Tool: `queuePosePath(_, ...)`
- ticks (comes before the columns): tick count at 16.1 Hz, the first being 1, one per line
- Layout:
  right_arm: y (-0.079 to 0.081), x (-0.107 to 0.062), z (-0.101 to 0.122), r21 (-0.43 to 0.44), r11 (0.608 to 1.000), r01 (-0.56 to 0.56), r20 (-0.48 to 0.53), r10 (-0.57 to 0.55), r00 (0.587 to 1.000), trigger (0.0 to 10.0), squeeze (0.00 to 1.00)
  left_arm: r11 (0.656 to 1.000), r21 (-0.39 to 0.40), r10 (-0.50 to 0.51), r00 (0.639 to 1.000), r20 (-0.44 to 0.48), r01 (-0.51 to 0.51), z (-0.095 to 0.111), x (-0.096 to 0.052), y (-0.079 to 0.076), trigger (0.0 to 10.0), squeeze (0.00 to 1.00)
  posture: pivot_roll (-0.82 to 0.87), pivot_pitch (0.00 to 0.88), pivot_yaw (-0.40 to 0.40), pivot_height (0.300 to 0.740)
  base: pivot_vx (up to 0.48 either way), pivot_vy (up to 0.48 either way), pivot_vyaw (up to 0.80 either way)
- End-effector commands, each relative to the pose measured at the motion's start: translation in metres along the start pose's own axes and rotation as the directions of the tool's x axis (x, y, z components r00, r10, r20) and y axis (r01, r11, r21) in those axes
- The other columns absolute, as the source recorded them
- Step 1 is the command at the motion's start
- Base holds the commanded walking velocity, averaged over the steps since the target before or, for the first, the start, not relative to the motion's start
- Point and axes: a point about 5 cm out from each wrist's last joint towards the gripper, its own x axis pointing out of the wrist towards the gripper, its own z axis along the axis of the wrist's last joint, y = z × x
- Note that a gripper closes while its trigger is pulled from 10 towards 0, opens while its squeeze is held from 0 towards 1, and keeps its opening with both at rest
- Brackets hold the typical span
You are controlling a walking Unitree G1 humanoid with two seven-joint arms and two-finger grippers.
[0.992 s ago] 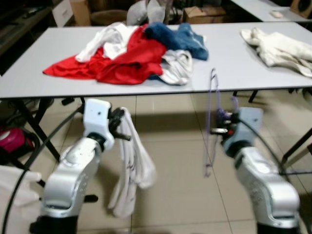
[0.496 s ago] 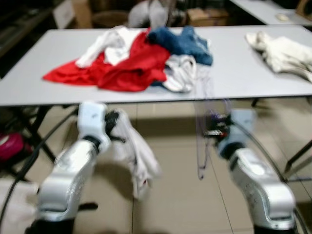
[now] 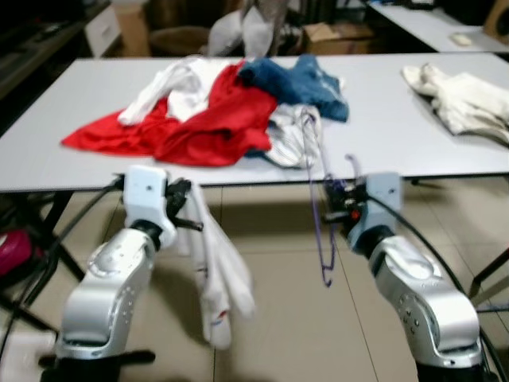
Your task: Hang hanger
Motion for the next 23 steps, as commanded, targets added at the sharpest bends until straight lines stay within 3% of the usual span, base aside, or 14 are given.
queuePosePath(1, -0.006, -0.003, 0.002, -0.018, 1.0, 0.002, 0.011, -0.002, 1.0, 10.0, 0.0, 1.0, -0.002, -0.016, 0.999, 0.045, 0.016, 0.008, 0.003, -0.007, 10.0, 0.0, -0.14, 0.0, 0.036, 0.74, 0.322, 0.0, 0.75)
queuePosePath(3, -0.005, -0.001, 0.008, -0.038, 0.999, -0.025, 0.031, 0.026, 0.999, 10.0, 0.0, 0.998, -0.059, -0.007, 0.996, 0.086, 0.012, 0.017, 0.005, -0.007, 10.0, 0.0, -0.14, 0.0, 0.036, 0.74, 0.324, 0.0, 0.8)
queuePosePath(8, -0.009, -0.004, 0.017, -0.09, 0.99, -0.113, 0.062, 0.119, 0.991, 10.0, 0.0, 1.0, -0.013, -0.011, 0.993, 0.121, 0.013, 0.03, 0.01, 0.0, 10.0, 0.0, -0.14, 0.0, 0.029, 0.74, 0.329, 0.0, 0.16)
queuePosePath(14, -0.017, -0.016, 0.033, -0.269, 0.887, -0.374, -0.015, 0.385, 0.923, 10.0, 0.0, 1.0, 0.013, -0.03, 0.985, 0.17, 0.028, 0.046, 0.022, 0.006, 10.0, 0.0, -0.15, 0.0, 0.027, 0.74, 0.332, 0.0, 0.0)
queuePosePath(17, -0.02, -0.02, 0.034, -0.314, 0.84, -0.443, -0.059, 0.448, 0.892, 10.0, 0.0, 0.999, 0.025, -0.045, 0.979, 0.201, 0.041, 0.057, 0.03, 0.005, 10.0, 0.0, -0.15, 0.0, 0.027, 0.74, 0.333, 0.0, 0.0)
queuePosePath(23, -0.021, -0.023, 0.041, -0.301, 0.822, -0.483, -0.047, 0.493, 0.869, 10.0, 0.0, 0.999, 0.014, -0.046, 0.969, 0.241, 0.044, 0.07, 0.039, 0.007, 10.0, 0.0, -0.15, 0.0, 0.03, 0.74, 0.365, 0.0, 0.0)
